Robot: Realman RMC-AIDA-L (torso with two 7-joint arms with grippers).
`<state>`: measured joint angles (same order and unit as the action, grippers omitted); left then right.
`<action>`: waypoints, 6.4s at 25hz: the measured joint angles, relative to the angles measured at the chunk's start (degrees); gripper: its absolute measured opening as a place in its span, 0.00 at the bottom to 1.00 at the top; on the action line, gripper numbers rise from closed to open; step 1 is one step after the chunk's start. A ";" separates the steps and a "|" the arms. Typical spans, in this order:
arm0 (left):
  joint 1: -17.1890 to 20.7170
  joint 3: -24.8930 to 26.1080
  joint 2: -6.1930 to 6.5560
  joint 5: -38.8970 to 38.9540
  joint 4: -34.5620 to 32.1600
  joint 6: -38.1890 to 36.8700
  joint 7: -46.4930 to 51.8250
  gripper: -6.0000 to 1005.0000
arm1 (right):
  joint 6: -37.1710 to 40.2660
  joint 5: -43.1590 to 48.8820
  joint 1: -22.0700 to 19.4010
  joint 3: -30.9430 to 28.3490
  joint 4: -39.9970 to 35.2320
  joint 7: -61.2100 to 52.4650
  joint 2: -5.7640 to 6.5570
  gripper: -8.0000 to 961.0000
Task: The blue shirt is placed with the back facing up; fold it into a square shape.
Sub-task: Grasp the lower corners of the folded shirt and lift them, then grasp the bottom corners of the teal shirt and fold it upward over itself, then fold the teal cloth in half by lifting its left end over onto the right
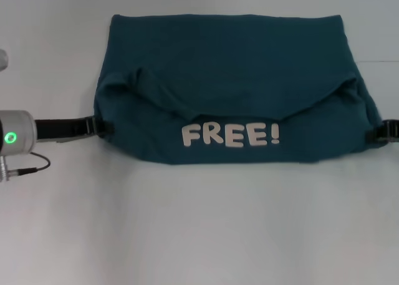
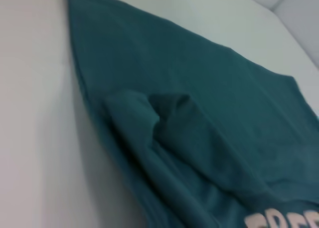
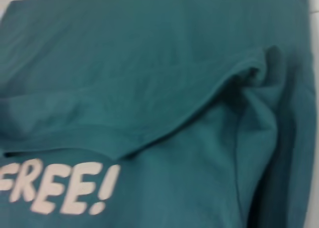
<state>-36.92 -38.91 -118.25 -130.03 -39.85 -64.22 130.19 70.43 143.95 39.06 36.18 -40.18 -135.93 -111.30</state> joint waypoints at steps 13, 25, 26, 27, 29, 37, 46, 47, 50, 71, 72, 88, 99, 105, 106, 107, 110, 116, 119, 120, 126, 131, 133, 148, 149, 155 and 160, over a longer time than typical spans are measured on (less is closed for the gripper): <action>3.38 3.48 2.36 -15.23 -11.58 -34.49 5.50 0.04 | 27.02 1.03 -4.31 -0.02 -2.85 0.46 3.10 0.05; 5.58 4.29 2.31 -21.37 -14.21 -47.32 4.08 0.04 | 37.76 1.76 -8.62 -0.18 -2.88 2.30 3.58 0.05; 5.45 4.29 2.33 -21.35 -14.21 -47.89 4.05 0.04 | 37.73 1.86 -8.63 -0.38 -2.89 2.33 3.61 0.05; 5.12 4.40 2.42 -21.18 -14.21 -48.36 4.02 0.05 | 37.65 1.90 -8.62 -0.76 -2.88 2.42 3.65 0.05; 4.29 5.42 2.69 -20.80 -14.07 -48.39 4.02 0.05 | 36.94 1.37 -8.07 -3.38 -2.90 2.74 4.11 0.05; -3.82 12.72 6.51 -18.42 -7.25 -38.82 8.42 0.05 | 25.75 -2.87 -4.94 -13.95 -2.11 -0.62 5.98 0.05; -9.18 5.93 5.78 -19.20 -3.74 -18.44 18.68 0.05 | 6.43 -6.53 -2.06 -13.68 -0.86 -2.99 2.23 0.05; -9.46 5.61 5.54 -19.20 -3.34 -16.68 18.96 0.05 | 4.13 -6.86 -1.58 -13.60 -0.79 -2.98 1.32 0.05; -10.15 4.79 4.86 -19.27 -2.49 -12.38 19.56 0.05 | -0.71 -7.77 -0.31 -13.15 -0.56 -2.88 -0.04 0.05; -11.15 1.60 0.62 -18.68 0.30 13.07 18.99 0.05 | -32.61 -8.43 6.25 0.99 6.98 -2.51 -3.53 0.05; -11.28 1.63 0.72 -18.68 0.59 13.44 19.20 0.05 | -32.83 -8.43 6.49 1.02 7.00 -2.50 -3.54 0.05; -12.86 1.61 1.21 -18.77 1.33 16.01 20.36 0.05 | -35.55 -7.92 9.92 3.09 8.45 -2.95 -2.78 0.05; -12.41 1.52 1.07 -19.15 1.03 16.45 22.56 0.05 | -35.69 -7.89 11.42 4.62 9.25 -3.00 -2.25 0.05; -12.23 1.48 1.03 -19.11 0.98 17.04 22.49 0.05 | -36.49 -7.89 11.68 5.13 10.29 -3.10 -2.18 0.05; -12.23 1.46 1.02 -19.01 0.96 17.16 22.29 0.05 | -36.68 -7.89 11.68 5.09 10.40 -3.10 -2.16 0.05; -12.23 1.45 1.02 -18.93 0.94 17.27 22.13 0.05 | -36.86 -7.93 11.65 4.99 10.46 -3.11 -2.15 0.05; -12.38 1.46 1.09 -18.78 0.97 17.58 21.87 0.05 | -37.20 -8.01 11.38 4.78 10.46 -3.11 -1.90 0.08; -12.62 1.84 1.01 -18.77 0.91 18.40 23.41 0.09 | -37.32 -7.67 13.20 5.14 12.94 -3.12 1.57 0.15; -12.47 1.89 0.89 -18.75 0.79 18.85 24.54 0.20 | -36.71 -7.64 13.89 5.21 13.55 -3.74 3.11 0.19; -12.40 1.93 0.87 -18.73 0.72 18.85 24.79 0.24 | -36.14 -7.64 13.87 5.19 13.39 -4.05 3.43 0.22; -11.07 1.89 0.41 -17.50 -1.63 15.84 25.17 0.49 | -23.12 -10.60 9.74 3.39 8.43 -5.34 4.47 0.39; -4.75 1.89 0.42 -5.97 -8.43 5.59 22.99 0.58 | -3.76 -21.30 -0.11 -1.09 2.17 -4.63 3.92 0.63; -1.12 1.92 1.03 0.24 -10.36 0.39 22.08 0.62 | 2.66 -26.88 -5.07 -2.97 1.84 -3.58 3.90 0.69; 12.47 19.95 1.00 8.18 -4.49 -24.03 22.77 0.64 | 23.36 -36.52 -17.97 -8.41 8.76 7.16 3.87 0.73; 12.79 19.95 0.82 8.18 -3.95 -23.75 22.82 0.64 | 23.39 -36.48 -17.65 -8.28 8.78 7.28 3.81 0.73; 14.40 19.16 -0.72 8.09 -3.02 -21.16 24.27 0.64 | 23.58 -36.20 -15.90 -7.91 8.92 8.34 3.49 0.73; 14.54 19.08 -1.60 5.53 -2.72 -18.92 25.46 0.64 | 23.65 -36.14 -15.73 -7.44 8.97 8.89 3.15 0.73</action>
<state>-22.38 -19.83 -119.84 -124.50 -42.57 -83.14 155.65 94.08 107.80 23.33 28.74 -31.21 -127.04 -108.15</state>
